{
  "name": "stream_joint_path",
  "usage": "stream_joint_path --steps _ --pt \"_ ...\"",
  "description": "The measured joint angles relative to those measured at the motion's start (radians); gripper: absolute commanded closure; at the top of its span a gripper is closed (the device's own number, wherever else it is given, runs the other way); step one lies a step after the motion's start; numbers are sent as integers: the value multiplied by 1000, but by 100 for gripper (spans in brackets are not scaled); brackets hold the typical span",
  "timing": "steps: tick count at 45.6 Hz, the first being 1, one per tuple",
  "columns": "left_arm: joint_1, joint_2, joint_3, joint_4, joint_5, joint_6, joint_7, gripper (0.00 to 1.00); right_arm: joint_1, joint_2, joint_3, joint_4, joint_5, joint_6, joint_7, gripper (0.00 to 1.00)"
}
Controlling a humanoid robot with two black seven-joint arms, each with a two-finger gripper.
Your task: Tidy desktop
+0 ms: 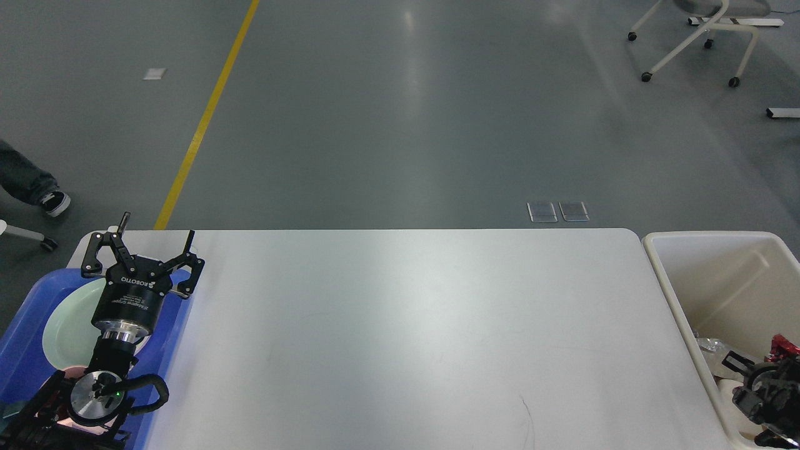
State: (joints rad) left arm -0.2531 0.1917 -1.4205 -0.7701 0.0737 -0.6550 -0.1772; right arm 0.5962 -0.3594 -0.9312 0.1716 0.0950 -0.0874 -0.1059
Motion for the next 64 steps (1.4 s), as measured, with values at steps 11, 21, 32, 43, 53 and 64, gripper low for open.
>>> stream_joint_path --steps 11,21,32,43,53,64 --pt "0 0 0 0 0 0 0 4 -8 6 0 0 0 0 0 40" --pt "0 0 0 0 0 0 0 4 -9 4 -1 1 2 -54 4 0" --pt "0 0 0 0 0 0 0 4 -8 3 -3 5 -1 -72 6 0" --pt "0 0 0 0 0 0 0 4 31 -4 3 10 1 -63 13 0" --pt "0 0 0 0 0 0 0 4 145 -35 177 20 5 -14 98 0" --pt "0 0 0 0 0 0 0 4 223 -78 761 14 -11 -13 132 0"
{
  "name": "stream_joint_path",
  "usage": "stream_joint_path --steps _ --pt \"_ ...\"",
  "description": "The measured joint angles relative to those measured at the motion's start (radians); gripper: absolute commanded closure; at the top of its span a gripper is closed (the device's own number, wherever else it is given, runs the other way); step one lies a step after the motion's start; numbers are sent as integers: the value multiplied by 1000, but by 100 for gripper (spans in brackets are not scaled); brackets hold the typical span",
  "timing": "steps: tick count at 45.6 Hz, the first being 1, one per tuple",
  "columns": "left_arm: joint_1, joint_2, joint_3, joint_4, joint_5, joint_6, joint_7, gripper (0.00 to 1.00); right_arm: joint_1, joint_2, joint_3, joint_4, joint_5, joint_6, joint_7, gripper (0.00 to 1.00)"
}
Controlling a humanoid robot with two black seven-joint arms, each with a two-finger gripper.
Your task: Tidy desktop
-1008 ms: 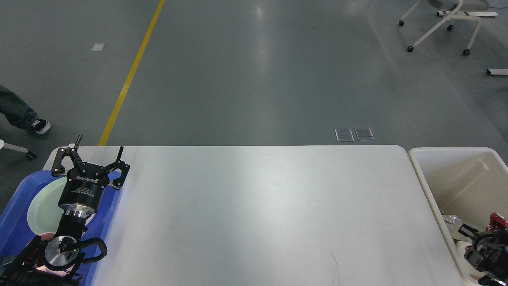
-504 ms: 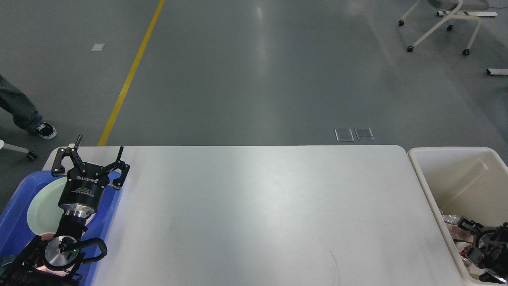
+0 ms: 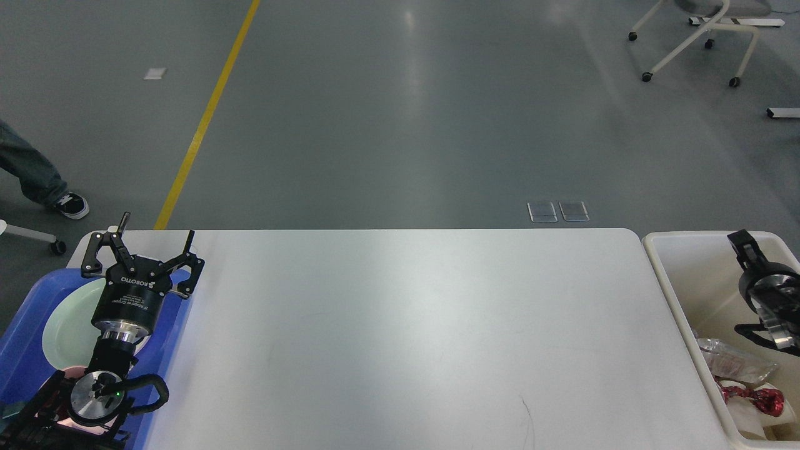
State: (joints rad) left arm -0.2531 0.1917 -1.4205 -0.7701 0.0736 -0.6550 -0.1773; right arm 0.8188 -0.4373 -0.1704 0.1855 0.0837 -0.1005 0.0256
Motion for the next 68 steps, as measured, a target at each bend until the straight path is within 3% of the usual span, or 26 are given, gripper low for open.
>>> stream_joint_path --steps 6,12,22,26,30,39,40,44,49,68 --pt "0 0 0 0 0 0 0 4 39 5 320 58 -7 2 0 0" --pt "0 0 0 0 0 0 0 4 34 -6 600 216 -10 9 2 0" --pt "0 0 0 0 0 0 0 4 -146 -8 1104 470 -71 60 11 0" --pt "0 0 0 0 0 0 0 4 -255 16 1270 572 -177 110 49 0" --pt "0 0 0 0 0 0 0 4 -362 66 1373 637 -289 178 142 0" --pt "0 0 0 0 0 0 0 4 -505 110 1412 667 -373 330 376 0" --pt "0 0 0 0 0 0 0 4 -538 121 1408 674 -399 351 430 0" --pt "0 0 0 0 0 0 -1 4 -572 137 1405 687 -458 357 486 0" --pt "0 0 0 0 0 0 -1 4 -601 157 1407 709 -509 347 515 0" --pt "0 0 0 0 0 0 -1 4 -611 179 1401 712 -511 346 521 0"
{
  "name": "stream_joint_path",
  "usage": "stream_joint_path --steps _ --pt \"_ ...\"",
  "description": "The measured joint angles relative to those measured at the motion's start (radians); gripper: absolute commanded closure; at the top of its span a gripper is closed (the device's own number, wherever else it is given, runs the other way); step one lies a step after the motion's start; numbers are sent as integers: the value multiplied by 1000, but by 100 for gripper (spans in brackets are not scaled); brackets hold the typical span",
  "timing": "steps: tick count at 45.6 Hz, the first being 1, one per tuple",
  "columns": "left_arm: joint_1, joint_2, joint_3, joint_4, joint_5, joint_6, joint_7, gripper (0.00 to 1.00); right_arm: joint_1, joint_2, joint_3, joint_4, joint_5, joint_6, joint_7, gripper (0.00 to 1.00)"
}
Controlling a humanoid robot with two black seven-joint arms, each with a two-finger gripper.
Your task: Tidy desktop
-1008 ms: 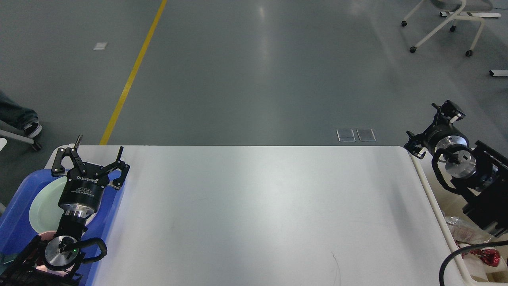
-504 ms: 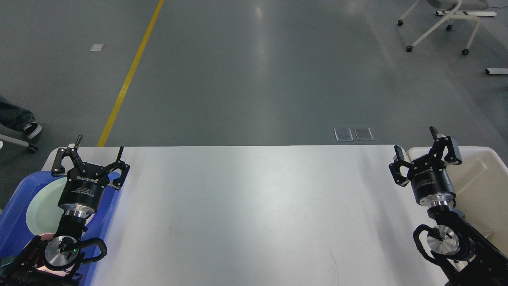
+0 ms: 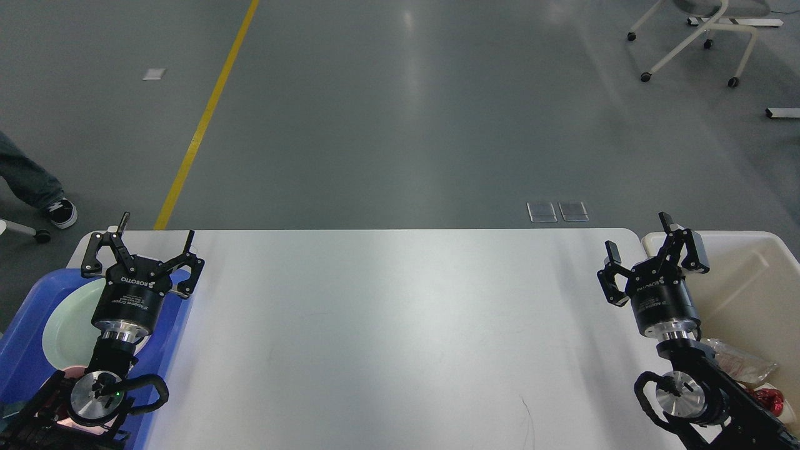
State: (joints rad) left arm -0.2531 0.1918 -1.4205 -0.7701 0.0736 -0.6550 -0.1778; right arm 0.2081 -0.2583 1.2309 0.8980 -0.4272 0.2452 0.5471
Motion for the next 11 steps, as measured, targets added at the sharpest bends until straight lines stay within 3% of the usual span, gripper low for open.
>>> stream_joint_path --steps 11 --pt "0 0 0 0 0 0 1 4 -6 25 0 -2 35 0 -1 0"
